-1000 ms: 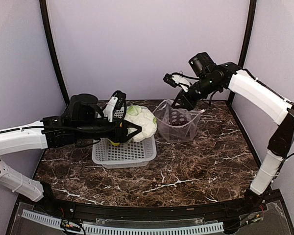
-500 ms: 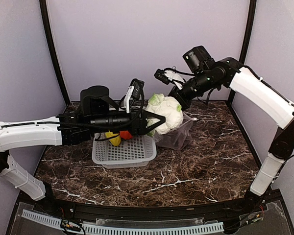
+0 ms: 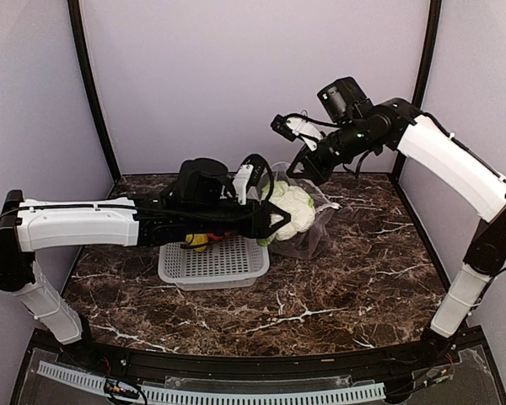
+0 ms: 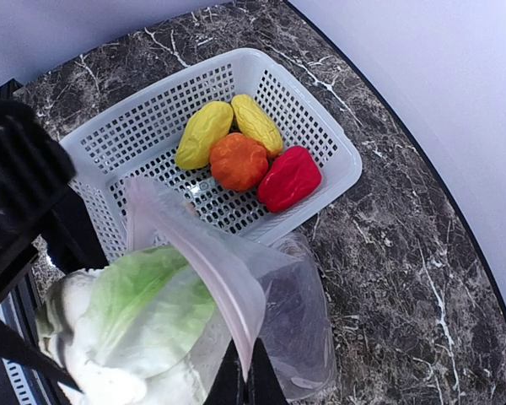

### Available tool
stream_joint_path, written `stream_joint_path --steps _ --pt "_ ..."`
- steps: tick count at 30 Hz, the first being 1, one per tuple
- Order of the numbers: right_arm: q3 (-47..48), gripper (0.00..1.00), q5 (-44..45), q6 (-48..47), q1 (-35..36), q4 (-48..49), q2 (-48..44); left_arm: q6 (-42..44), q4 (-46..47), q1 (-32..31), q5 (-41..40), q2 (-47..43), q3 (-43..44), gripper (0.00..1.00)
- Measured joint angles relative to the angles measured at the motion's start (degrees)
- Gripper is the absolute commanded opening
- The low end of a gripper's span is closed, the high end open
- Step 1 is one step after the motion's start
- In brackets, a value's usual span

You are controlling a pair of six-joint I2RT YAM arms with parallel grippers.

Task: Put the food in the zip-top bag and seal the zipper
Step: Place the fake vegetable in the zipper food storage bag.

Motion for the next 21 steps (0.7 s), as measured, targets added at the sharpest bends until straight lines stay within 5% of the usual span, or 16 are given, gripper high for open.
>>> stream_joint_path --steps 10,15,21 --pt "-3.13 0.00 -1.68 -0.55 0.15 0.76 -3.96 -9.20 -6.10 1.68 -3.56 2.84 3.41 0.28" --pt "-4.33 0.00 -5.46 -1.14 1.66 0.52 -4.11 -16.09 -7.34 5.07 -1.73 2.84 4.76 0.38" --pt "-4.66 0.00 -6.05 -1.18 2.29 0.83 -4.09 -23.56 -8.09 8.55 3.32 2.82 6.01 0.17"
